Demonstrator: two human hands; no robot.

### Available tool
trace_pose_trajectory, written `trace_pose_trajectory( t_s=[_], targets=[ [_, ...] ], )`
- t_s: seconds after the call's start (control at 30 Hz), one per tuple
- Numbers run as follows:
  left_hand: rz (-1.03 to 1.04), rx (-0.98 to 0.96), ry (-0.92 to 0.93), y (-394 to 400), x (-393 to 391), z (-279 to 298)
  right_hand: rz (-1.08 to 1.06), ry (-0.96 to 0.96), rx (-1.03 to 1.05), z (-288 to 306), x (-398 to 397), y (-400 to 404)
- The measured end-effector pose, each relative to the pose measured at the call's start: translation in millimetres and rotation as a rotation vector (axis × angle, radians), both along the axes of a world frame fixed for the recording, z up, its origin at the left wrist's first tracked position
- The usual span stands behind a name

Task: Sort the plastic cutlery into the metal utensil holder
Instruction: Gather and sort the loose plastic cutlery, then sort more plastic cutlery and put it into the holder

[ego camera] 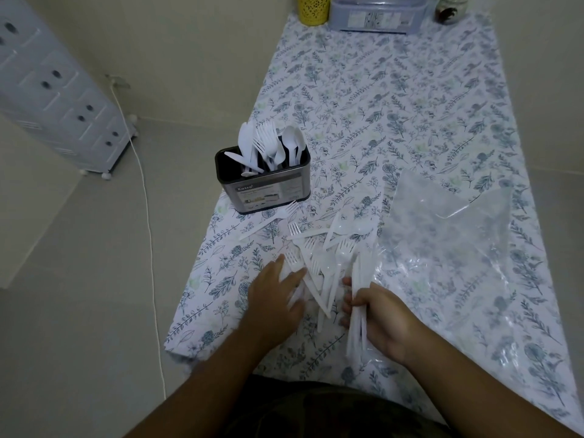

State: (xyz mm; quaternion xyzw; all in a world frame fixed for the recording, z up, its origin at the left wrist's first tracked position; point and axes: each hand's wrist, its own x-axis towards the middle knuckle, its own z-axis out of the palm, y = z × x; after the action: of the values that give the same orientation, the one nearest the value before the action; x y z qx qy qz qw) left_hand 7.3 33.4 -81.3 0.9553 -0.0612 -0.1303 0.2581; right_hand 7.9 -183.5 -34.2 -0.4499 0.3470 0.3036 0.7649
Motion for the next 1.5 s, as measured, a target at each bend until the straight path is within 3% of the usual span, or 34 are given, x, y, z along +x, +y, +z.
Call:
trace_pose_trajectory(
  t_s=[0.13, 0.23, 0.33, 0.47, 0.67, 0.93, 1.2, 1.37, 1.5],
  targets=[
    [0.164, -0.221, -0.046, -22.7, 2.3, 28.9, 0.000, -0.021, -0.040, 1.9, -0.5, 3.7],
    [0.130, -0.395, 0.170, -51.1, -6.6, 56.4, -0.028, -0.051, -0.107, 2.6, 1.7, 4.9],
    [0.182, -0.479, 0.270, -71.2, -16.4, 58.3, -0.057, -0.048, -0.078, 1.2, 3.6, 5.0],
    [0.256, -0.493, 0.264, -82.7, -11.7, 56.8, -0.164, -0.033, 0.021, 6.3, 0.2, 7.8],
    [0.254, -0.525, 0.200, -89.1, -6.5, 49.1, -0.144, -0.097, -0.067, 10.7, -2.6, 4.9],
    [0.197, -0.589, 0.125, -97.4, 10.5, 52.3, 0.151, -0.437, -0.429, 14.9, -6.9, -14.7],
    [0.024, -0.594, -0.087, -131.3, 25.9, 71.0, 0.168, -0.692, -0.799, 20.6, -0.1, -51.7],
    [-0.057, -0.519, -0.256, -143.1, 19.7, 63.2, 0.161, -0.767, -0.948, 16.6, -5.9, -67.1],
    [-0.092, -0.442, -0.216, -140.2, 13.0, 38.8, 0.207, -0.721, -0.993, -12.2, -18.4, -67.3]
  ],
)
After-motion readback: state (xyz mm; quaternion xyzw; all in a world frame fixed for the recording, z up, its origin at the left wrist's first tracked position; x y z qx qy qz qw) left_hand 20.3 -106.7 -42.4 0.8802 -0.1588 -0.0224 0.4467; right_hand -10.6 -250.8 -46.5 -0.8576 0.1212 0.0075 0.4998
